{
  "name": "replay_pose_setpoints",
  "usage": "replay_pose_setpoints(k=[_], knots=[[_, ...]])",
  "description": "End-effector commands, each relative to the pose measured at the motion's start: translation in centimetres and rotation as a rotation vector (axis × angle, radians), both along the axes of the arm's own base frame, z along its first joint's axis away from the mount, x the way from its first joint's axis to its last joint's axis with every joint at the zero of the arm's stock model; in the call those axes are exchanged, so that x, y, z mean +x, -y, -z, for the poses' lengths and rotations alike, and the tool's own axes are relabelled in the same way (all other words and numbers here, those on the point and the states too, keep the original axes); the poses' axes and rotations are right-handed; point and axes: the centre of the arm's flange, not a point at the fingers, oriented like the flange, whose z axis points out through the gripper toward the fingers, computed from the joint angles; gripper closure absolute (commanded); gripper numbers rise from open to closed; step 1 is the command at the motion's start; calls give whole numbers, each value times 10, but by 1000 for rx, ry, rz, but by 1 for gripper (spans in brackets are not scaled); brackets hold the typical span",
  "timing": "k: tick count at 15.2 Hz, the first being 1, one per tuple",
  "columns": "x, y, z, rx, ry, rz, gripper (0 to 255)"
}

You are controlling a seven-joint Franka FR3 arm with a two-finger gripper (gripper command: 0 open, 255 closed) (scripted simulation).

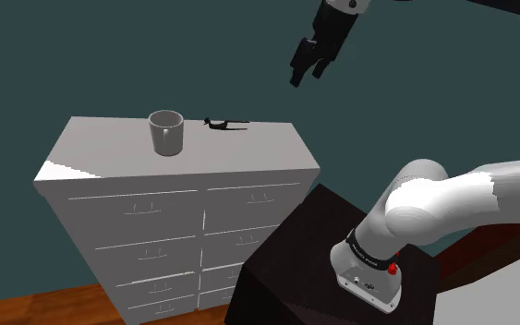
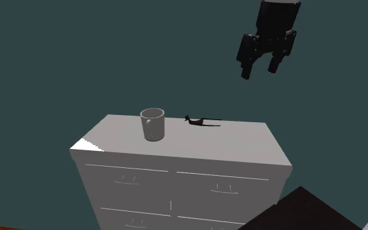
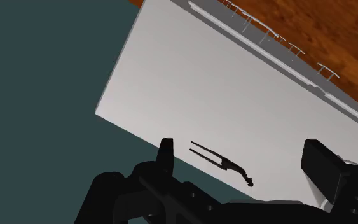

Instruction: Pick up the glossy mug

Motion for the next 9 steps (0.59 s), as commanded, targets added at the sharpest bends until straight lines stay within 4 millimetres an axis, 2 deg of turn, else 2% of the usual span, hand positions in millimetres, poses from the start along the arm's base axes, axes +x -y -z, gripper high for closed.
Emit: replay_pose_setpoints(k=[1, 9], knots=[[0, 0, 0, 0, 0, 0, 0], [86, -37, 47, 36, -22, -62, 0]])
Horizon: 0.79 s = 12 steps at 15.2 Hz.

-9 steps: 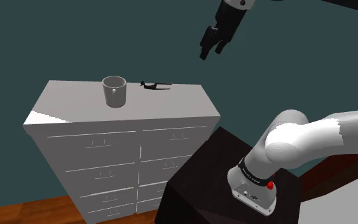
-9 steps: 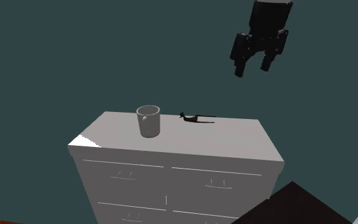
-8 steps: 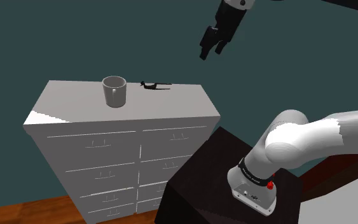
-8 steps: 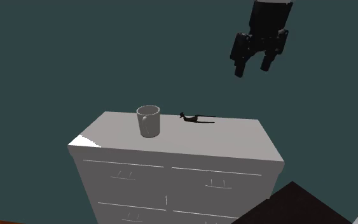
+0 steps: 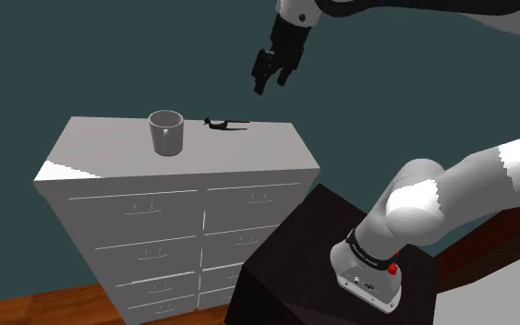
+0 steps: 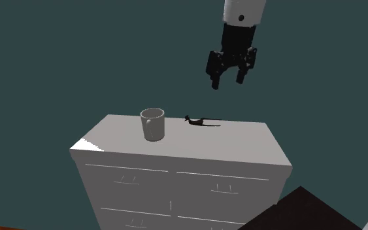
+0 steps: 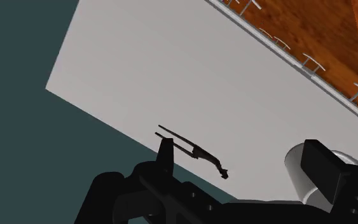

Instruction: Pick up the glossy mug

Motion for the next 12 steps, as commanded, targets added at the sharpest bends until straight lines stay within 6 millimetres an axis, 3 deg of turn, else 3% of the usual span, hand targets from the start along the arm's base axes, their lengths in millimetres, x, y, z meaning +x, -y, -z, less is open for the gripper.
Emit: replay_pose_setpoints(k=[1, 12], knots=[[24, -9, 12, 9, -5, -16, 0], [135, -71, 78, 59, -35, -100, 0]])
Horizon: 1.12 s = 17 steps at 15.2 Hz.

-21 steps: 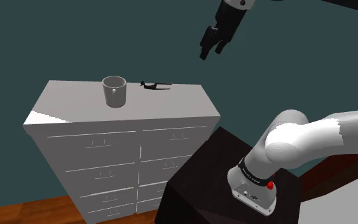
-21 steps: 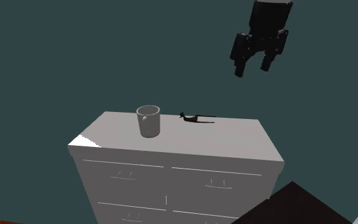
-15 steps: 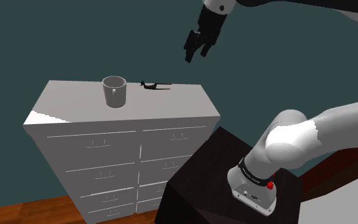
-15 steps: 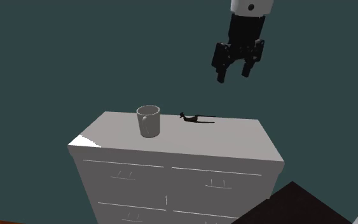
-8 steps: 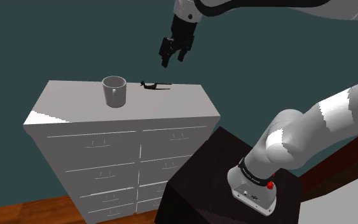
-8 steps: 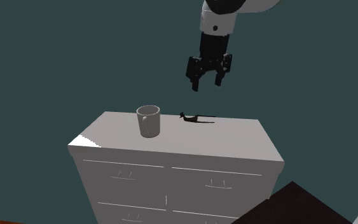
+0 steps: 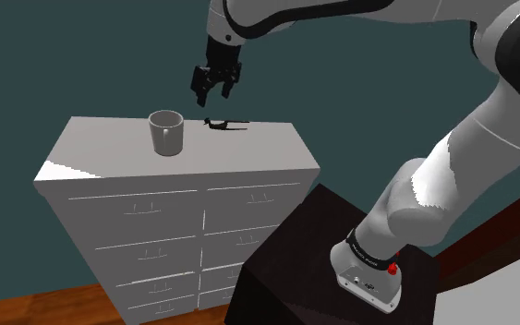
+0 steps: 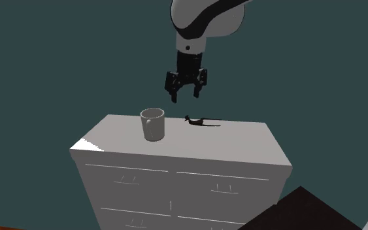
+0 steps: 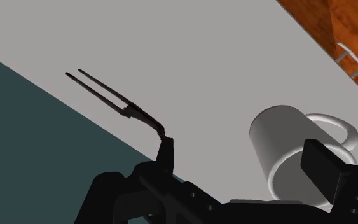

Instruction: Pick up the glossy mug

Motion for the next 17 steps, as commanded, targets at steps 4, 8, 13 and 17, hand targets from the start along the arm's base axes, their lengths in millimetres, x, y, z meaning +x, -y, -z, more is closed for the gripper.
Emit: replay_pose_setpoints(k=[4, 8, 13, 17], knots=[[49, -33, 31, 23, -13, -39, 0], [82, -57, 52, 39, -23, -66, 0], [82, -57, 78, 39, -23, -66, 0], [82, -57, 92, 39, -23, -66, 0]])
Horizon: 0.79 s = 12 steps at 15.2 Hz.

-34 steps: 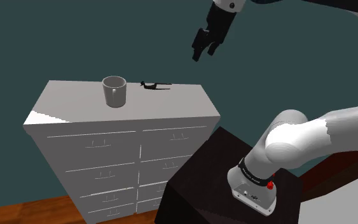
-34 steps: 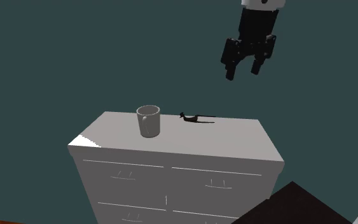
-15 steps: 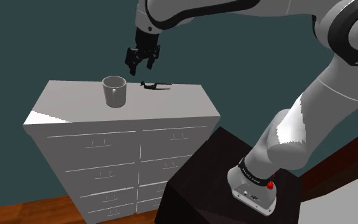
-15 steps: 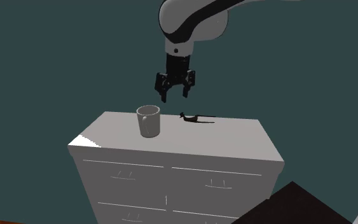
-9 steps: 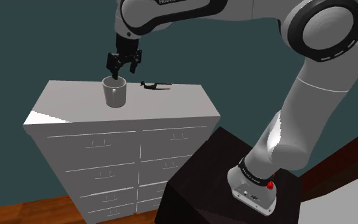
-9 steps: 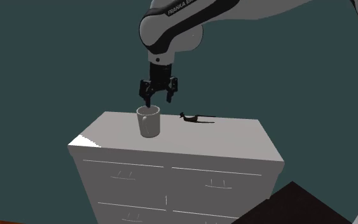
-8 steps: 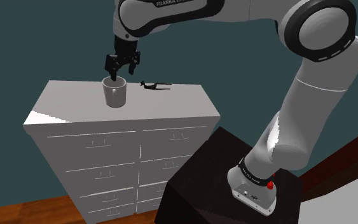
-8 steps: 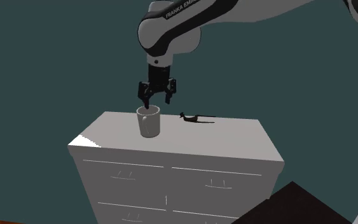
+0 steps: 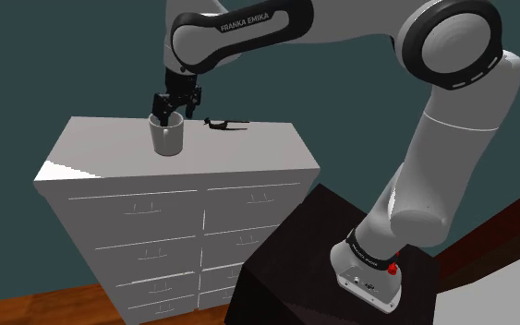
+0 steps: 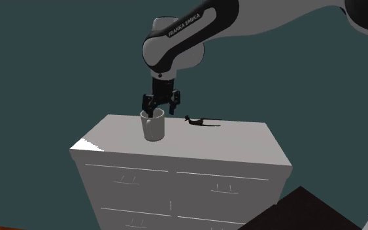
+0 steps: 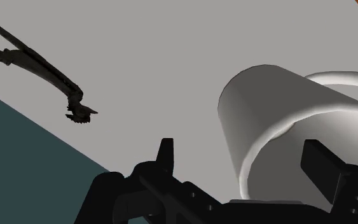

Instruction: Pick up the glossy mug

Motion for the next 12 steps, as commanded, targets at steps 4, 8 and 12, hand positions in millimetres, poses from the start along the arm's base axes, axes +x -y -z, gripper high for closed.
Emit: replay_pose_setpoints(k=[4, 8, 12], knots=[[0, 0, 2, 0, 1, 0, 255], [0, 0, 2, 0, 1, 0, 255], [1, 0, -8, 0, 1, 0, 255]])
